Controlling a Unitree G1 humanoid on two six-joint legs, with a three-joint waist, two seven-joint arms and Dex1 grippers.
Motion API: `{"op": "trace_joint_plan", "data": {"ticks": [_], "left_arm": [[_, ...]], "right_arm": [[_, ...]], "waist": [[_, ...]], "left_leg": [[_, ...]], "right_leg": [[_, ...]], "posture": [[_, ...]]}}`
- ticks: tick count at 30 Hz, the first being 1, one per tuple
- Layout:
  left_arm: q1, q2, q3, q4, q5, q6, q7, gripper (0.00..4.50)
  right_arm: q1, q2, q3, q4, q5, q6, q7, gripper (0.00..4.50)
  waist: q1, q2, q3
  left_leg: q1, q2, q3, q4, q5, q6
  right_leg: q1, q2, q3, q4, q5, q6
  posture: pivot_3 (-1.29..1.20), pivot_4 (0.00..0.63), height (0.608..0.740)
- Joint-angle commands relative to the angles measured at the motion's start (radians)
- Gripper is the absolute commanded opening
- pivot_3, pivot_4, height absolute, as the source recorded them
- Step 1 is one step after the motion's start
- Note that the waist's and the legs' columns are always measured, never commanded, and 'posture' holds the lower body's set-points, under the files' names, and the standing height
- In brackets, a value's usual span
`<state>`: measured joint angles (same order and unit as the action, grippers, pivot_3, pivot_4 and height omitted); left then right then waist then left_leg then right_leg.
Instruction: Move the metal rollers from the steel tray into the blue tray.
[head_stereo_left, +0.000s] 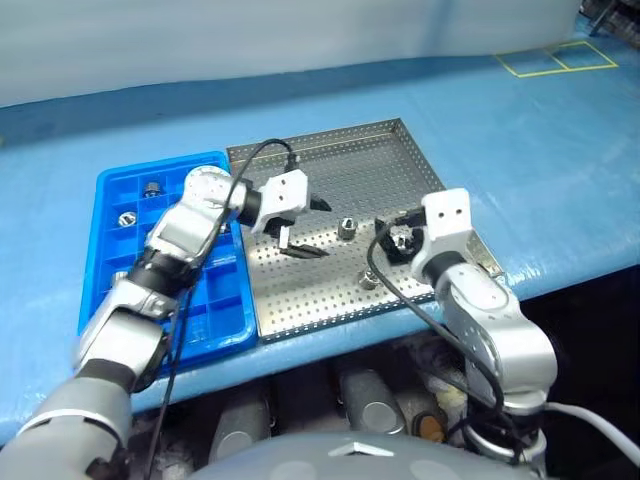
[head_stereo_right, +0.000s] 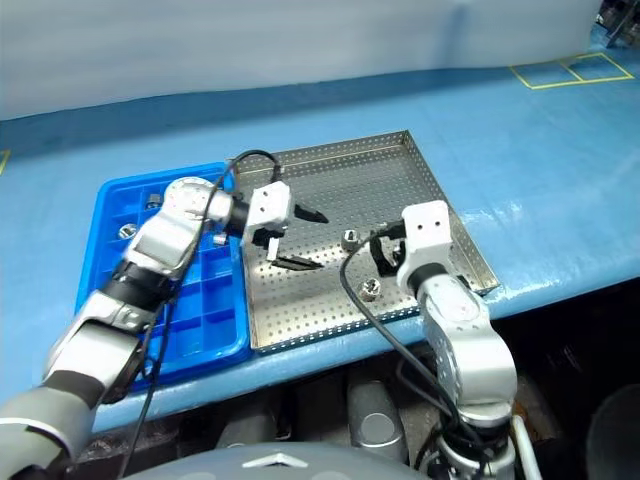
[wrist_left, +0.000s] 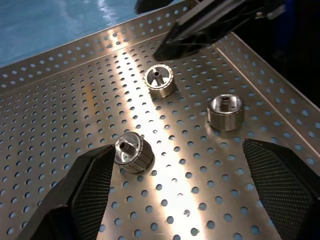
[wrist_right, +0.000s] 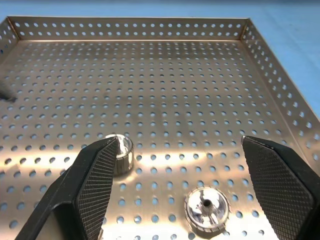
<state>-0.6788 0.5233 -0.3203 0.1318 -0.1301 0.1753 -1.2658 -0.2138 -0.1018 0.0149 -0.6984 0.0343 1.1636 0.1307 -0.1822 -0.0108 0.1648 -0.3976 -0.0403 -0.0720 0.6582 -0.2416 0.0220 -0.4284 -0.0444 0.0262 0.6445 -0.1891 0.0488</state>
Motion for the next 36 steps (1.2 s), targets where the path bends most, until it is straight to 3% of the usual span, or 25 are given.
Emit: {"op": "trace_joint_plan", "data": {"ticks": [1, 7, 13, 21, 36], "left_arm": [[0.122, 0.01, 0.111, -0.179, -0.045, 0.036, 0.121, 4.44], [0.419, -0.081, 0.201, -0.401, -0.024, 0.018, 0.401, 4.44], [0.59, -0.149, 0.213, -0.503, -0.073, 0.05, 0.525, 4.44], [0.656, -0.178, 0.218, -0.545, -0.126, 0.076, 0.589, 4.44], [0.647, -0.15, 0.194, -0.519, -0.174, 0.098, 0.562, 4.44]], "right_arm": [[-0.066, 0.012, 0.029, 0.069, 0.001, 0.013, -0.02, 4.2], [-0.125, 0.029, 0.082, 0.219, 0.02, -0.029, -0.007, 4.2], [-0.146, 0.028, 0.144, 0.337, 0.026, -0.083, 0.019, 4.2], [-0.157, 0.018, 0.134, 0.414, 0.026, -0.134, 0.02, 4.2], [-0.13, 0.0, 0.082, 0.303, 0.036, -0.097, -0.008, 4.2]], "waist": [[0.002, 0.001, 0.0], [0.026, 0.001, 0.0], [0.061, 0.001, 0.0], [0.09, 0.001, -0.001], [0.098, 0.001, 0.0]], "left_leg": [[0.0, -0.001, 0.0, -0.001, 0.0, 0.0], [-0.001, -0.002, -0.001, -0.001, -0.001, 0.002], [0.0, -0.002, 0.0, 0.0, -0.001, 0.001], [0.002, -0.002, 0.001, 0.003, 0.0, 0.001], [0.001, -0.001, 0.002, 0.002, 0.0, 0.001]], "right_leg": [[0.0, -0.001, 0.0, 0.0, 0.0, 0.0], [0.0, -0.001, 0.0, -0.002, 0.001, 0.0], [0.0, 0.0, -0.001, -0.001, 0.001, 0.0], [0.003, 0.002, -0.001, -0.001, -0.001, 0.005], [0.002, 0.002, -0.001, -0.001, -0.001, 0.005]], "posture": [[-0.24, 0.15, 0.74], [-0.16, 0.15, 0.74], [-0.12, 0.15, 0.74], [-0.1, 0.15, 0.74], [-0.12, 0.15, 0.74]]}}
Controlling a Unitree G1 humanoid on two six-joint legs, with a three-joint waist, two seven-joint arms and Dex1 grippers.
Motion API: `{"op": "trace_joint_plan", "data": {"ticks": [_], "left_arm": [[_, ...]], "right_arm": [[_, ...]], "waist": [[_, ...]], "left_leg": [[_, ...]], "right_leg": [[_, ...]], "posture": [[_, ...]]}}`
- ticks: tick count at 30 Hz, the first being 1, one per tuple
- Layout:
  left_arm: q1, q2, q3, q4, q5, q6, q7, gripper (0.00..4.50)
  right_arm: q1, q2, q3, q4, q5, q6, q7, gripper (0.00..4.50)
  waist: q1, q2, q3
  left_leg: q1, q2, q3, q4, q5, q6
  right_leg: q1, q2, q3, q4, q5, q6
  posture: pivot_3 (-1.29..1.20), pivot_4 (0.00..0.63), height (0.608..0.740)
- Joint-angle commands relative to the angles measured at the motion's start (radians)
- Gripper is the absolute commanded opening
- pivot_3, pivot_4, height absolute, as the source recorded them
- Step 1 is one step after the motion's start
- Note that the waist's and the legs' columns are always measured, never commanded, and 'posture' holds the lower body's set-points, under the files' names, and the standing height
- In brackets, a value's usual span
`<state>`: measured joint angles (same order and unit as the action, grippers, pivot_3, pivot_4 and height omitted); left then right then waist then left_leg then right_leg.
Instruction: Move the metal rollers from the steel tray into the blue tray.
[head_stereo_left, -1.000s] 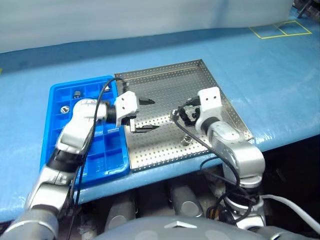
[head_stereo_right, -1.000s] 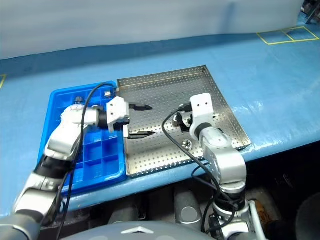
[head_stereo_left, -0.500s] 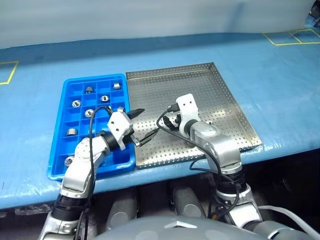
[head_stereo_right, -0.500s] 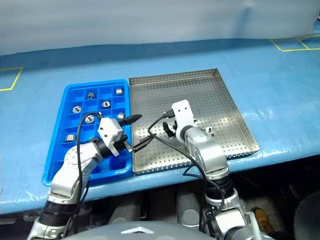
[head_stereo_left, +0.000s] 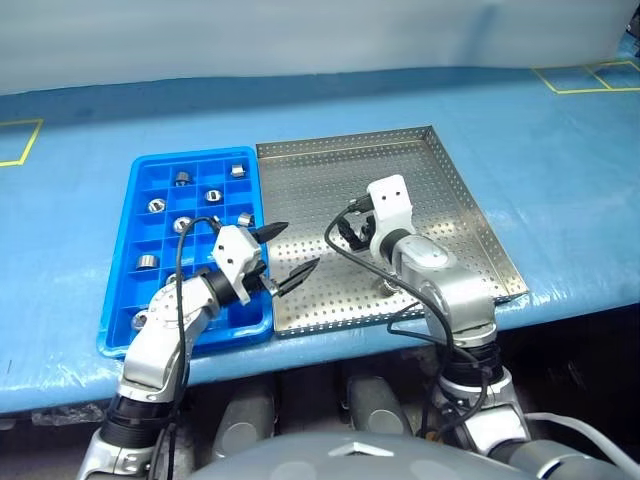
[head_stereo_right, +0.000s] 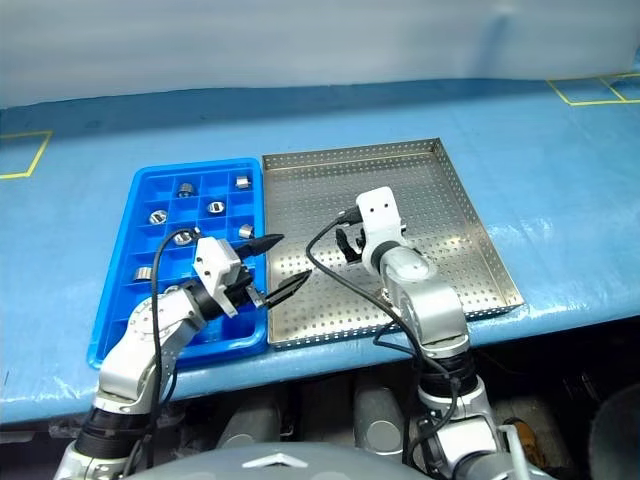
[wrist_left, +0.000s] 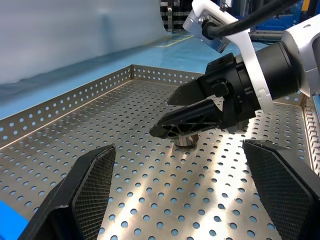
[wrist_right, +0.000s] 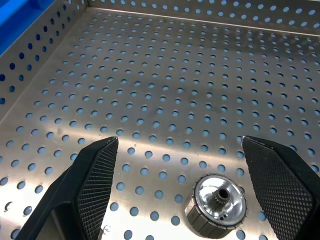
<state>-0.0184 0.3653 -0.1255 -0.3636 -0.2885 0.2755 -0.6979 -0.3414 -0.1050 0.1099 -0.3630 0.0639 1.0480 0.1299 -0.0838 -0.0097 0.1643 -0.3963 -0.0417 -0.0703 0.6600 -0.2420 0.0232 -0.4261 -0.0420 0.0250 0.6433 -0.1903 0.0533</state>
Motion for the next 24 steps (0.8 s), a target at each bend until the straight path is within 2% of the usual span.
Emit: {"op": "trace_joint_plan", "data": {"ticks": [1, 16, 20, 24], "left_arm": [[-0.015, 0.011, -0.003, -0.022, -0.017, 0.0, -0.011, 4.44], [-0.009, 0.009, -0.005, -0.016, -0.017, -0.009, -0.019, 4.44], [0.0, 0.009, 0.0, -0.022, -0.023, -0.008, -0.018, 4.5], [0.014, -0.006, 0.016, -0.027, -0.034, -0.008, 0.006, 4.5]], "right_arm": [[0.001, 0.003, -0.012, -0.023, 0.007, 0.026, -0.007, 4.2], [-0.008, 0.008, -0.059, 0.156, 0.003, -0.034, -0.017, 4.2], [-0.003, 0.003, -0.044, 0.153, 0.0, -0.047, -0.013, 3.35], [-0.004, 0.003, -0.026, 0.137, -0.001, -0.057, -0.01, 2.02]], "waist": [[-0.001, 0.0, 0.0], [0.002, 0.0, 0.0], [0.003, 0.0, 0.0], [0.005, 0.0, 0.0]], "left_leg": [[0.0, 0.0, 0.0, 0.0, 0.0, 0.0], [0.0, 0.0, 0.0, -0.001, 0.0, 0.0], [0.0, 0.0, 0.001, -0.001, 0.0, 0.0], [0.0, 0.0, 0.001, -0.001, 0.0, 0.0]], "right_leg": [[0.0, 0.0, 0.0, 0.0, 0.0, 0.0], [0.0, 0.0, 0.0, 0.0, 0.0, 0.0], [0.0, 0.0, 0.0, 0.0, -0.001, 0.0], [0.0, 0.0, 0.0, 0.0, -0.001, 0.0]], "posture": [[-0.12, 0.15, 0.74], [-0.09, 0.15, 0.74], [-0.08, 0.15, 0.74], [-0.07, 0.15, 0.74]]}}
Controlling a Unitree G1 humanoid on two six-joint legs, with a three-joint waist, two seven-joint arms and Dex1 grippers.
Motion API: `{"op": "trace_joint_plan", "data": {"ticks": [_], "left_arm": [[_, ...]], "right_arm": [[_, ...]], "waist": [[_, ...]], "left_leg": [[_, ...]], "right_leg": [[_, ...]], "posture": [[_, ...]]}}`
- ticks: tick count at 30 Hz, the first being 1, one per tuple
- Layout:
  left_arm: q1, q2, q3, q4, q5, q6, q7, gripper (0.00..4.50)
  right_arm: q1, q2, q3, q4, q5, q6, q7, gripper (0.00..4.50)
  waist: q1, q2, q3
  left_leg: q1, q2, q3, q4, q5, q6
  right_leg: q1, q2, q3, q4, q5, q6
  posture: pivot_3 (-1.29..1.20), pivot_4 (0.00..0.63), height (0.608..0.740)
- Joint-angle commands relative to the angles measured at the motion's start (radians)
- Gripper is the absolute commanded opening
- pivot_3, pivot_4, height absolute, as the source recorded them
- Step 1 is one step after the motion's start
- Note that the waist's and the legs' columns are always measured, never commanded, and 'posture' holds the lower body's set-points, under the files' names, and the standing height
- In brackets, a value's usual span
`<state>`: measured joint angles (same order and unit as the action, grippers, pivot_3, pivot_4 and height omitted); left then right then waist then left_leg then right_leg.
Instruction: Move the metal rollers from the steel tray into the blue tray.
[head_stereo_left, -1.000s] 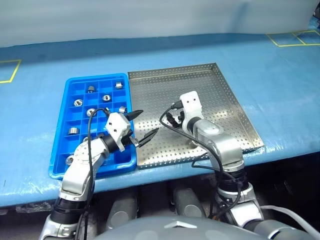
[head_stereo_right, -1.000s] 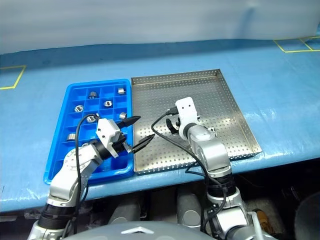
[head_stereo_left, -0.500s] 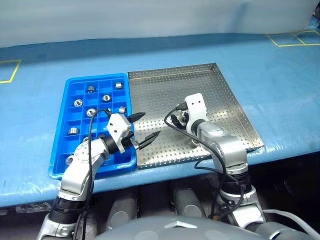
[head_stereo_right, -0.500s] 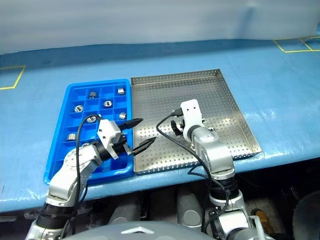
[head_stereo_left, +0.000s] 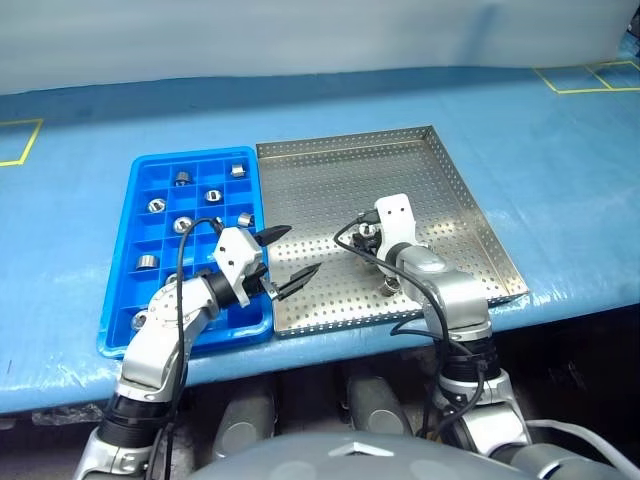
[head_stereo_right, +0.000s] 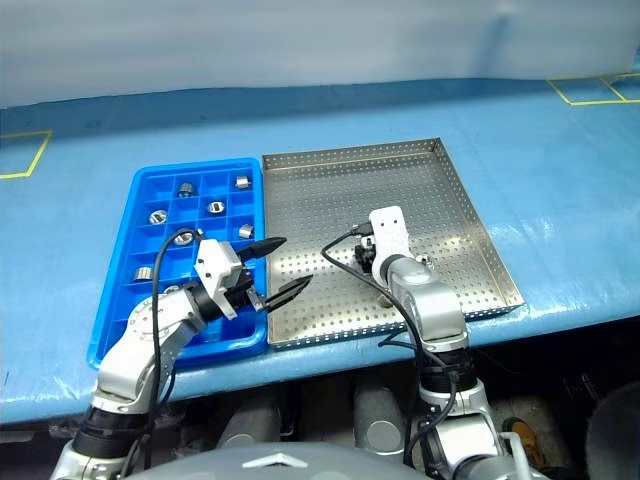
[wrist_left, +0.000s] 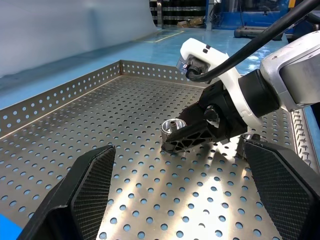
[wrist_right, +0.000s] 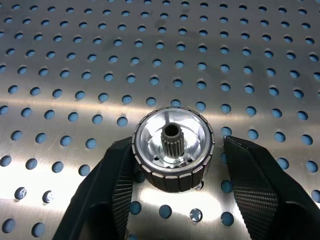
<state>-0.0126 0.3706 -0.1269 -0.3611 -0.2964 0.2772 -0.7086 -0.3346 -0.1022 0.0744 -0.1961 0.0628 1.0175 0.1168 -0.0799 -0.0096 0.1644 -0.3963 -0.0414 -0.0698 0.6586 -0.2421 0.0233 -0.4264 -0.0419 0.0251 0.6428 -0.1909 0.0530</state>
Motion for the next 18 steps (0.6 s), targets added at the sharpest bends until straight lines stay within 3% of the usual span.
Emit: {"op": "trace_joint_plan", "data": {"ticks": [1, 11, 18], "left_arm": [[0.015, -0.015, 0.024, -0.032, -0.029, -0.012, 0.024, 4.5], [0.167, -0.017, 0.142, -0.162, -0.076, -0.049, 0.099, 4.5], [0.348, -0.034, 0.234, -0.286, -0.062, -0.081, 0.197, 4.5]], "right_arm": [[-0.017, 0.0, 0.017, -0.037, 0.002, -0.03, 0.008, 1.74], [-0.198, 0.061, 0.129, -0.084, 0.033, -0.054, 0.076, 1.7], [-0.321, 0.165, 0.249, 0.065, 0.036, -0.154, 0.138, 1.7]], "waist": [[0.003, 0.0, 0.0], [0.022, 0.001, 0.001], [0.074, 0.001, 0.001]], "left_leg": [[0.0, 0.0, 0.0, 0.0, 0.0, 0.0], [0.0, 0.001, -0.001, -0.003, 0.0, 0.0], [0.0, 0.0, -0.004, -0.009, 0.001, -0.002]], "right_leg": [[0.0, 0.0, 0.0, 0.0, 0.0, 0.0], [-0.001, 0.0, 0.0, 0.0, -0.001, -0.001], [-0.003, -0.001, -0.004, -0.001, -0.001, -0.009]], "posture": [[-0.06, 0.15, 0.74], [0.08, 0.15, 0.74], [0.22, 0.15, 0.74]]}}
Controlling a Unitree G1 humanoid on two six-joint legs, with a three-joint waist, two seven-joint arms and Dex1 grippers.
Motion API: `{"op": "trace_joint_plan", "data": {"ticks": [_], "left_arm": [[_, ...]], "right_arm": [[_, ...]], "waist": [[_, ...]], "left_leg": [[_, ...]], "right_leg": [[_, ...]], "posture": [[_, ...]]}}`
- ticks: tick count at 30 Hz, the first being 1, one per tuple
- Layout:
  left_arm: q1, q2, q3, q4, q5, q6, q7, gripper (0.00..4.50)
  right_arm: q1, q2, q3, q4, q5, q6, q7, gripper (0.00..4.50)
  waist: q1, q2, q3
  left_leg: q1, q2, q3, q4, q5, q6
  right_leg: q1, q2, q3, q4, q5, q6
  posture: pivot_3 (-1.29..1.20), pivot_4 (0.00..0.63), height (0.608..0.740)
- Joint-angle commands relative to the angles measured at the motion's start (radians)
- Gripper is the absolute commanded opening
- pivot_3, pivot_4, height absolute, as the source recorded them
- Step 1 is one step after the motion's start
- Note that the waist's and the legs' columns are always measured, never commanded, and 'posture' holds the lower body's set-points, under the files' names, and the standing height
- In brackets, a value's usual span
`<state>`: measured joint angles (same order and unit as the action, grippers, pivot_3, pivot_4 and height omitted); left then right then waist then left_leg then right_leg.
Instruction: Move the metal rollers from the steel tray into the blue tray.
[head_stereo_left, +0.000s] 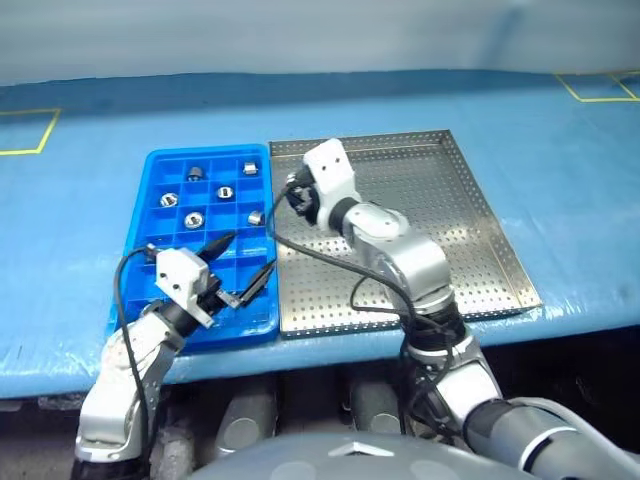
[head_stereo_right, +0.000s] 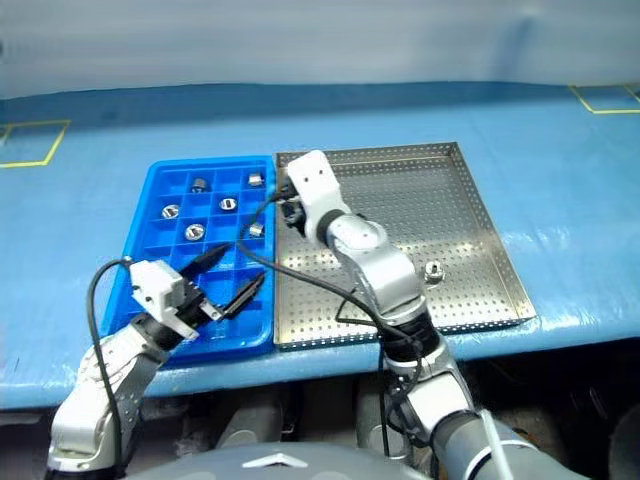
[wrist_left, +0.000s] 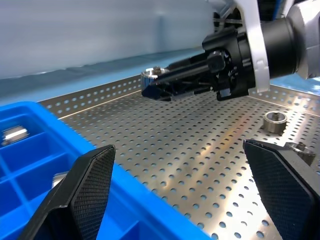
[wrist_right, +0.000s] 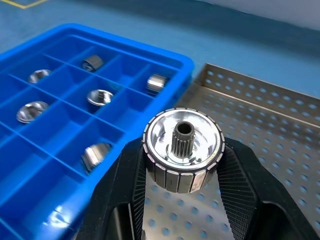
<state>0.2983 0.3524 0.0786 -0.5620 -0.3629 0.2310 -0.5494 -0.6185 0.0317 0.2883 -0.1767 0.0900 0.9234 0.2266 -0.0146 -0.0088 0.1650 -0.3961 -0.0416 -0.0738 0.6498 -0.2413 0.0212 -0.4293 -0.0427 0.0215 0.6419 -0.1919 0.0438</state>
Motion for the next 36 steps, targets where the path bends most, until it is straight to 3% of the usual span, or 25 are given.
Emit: {"op": "trace_joint_plan", "data": {"ticks": [1, 12, 30, 36], "left_arm": [[0.06, -0.022, 0.037, -0.098, 0.011, -0.045, 0.052, 4.5], [0.272, -0.038, 0.108, -0.217, -0.053, -0.066, 0.079, 4.5], [0.182, 0.0, 0.065, -0.186, -0.084, -0.02, 0.068, 4.5], [0.145, 0.025, 0.061, -0.171, -0.108, 0.005, 0.047, 4.5]], "right_arm": [[-0.047, 0.042, 0.053, 0.078, 0.005, -0.083, 0.04, 1.7], [-0.064, 0.093, 0.172, 0.357, -0.019, -0.243, 0.171, 1.7], [-0.03, 0.076, 0.118, 0.401, -0.042, -0.217, 0.171, 1.7], [-0.011, 0.056, 0.135, 0.341, -0.059, -0.213, 0.171, 3.61]], "waist": [[0.019, 0.0, 0.0], [0.107, 0.0, 0.001], [0.117, 0.0, 0.001], [0.113, 0.0, 0.001]], "left_leg": [[0.0, 0.0, -0.001, 0.0, 0.0, 0.0], [0.0, 0.0, -0.006, -0.002, 0.001, -0.003], [0.0, 0.0, -0.009, -0.003, 0.003, -0.007], [0.0, 0.0, -0.01, -0.003, 0.003, -0.007]], "right_leg": [[0.0, 0.0, -0.001, 0.0, -0.001, -0.001], [0.0, 0.0, -0.007, -0.001, -0.009, -0.005], [0.001, 0.001, -0.009, 0.0, -0.01, -0.007], [0.001, 0.001, -0.01, 0.0, -0.011, -0.007]], "posture": [[0.23, 0.15, 0.74], [0.37, 0.15, 0.74], [0.29, 0.15, 0.74], [0.25, 0.15, 0.74]]}}
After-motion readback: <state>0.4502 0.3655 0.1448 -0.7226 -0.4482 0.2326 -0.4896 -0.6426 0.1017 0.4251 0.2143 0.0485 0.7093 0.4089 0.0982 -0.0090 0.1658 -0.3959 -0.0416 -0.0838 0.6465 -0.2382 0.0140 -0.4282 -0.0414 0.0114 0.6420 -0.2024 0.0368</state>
